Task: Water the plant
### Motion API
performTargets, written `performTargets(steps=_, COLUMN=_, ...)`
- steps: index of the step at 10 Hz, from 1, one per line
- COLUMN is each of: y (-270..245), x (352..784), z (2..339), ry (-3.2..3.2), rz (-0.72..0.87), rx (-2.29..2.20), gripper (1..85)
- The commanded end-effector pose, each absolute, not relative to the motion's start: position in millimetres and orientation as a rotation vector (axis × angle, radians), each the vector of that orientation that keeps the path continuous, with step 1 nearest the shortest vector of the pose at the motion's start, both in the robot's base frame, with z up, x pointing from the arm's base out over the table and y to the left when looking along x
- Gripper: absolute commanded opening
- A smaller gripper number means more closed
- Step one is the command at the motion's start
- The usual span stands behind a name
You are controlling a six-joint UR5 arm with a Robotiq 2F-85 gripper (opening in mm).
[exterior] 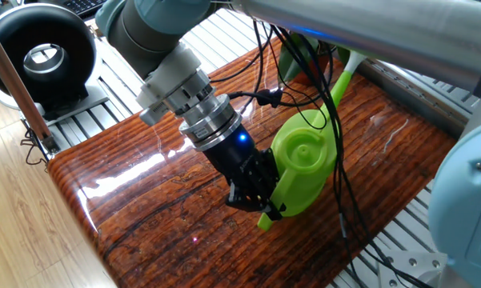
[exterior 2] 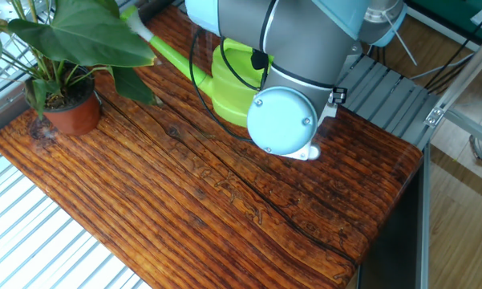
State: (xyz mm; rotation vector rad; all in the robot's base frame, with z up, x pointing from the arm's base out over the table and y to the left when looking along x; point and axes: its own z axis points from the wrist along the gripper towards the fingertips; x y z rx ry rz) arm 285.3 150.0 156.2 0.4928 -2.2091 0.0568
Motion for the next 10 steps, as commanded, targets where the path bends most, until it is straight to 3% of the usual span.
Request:
performTargets(steps=1, y=152, x=283, z=159, ry=-2.198, rz=0.042, rx=0.489, gripper=1.3)
performTargets(steps=7, y=125, x=276, z=180, ry=-2.099, rz=0.161, rx=0.503, gripper=1.3)
performTargets(steps=10, y=130, x=288, z=147, ry=-2.12, rz=0.117, rx=0.545, gripper=1.3)
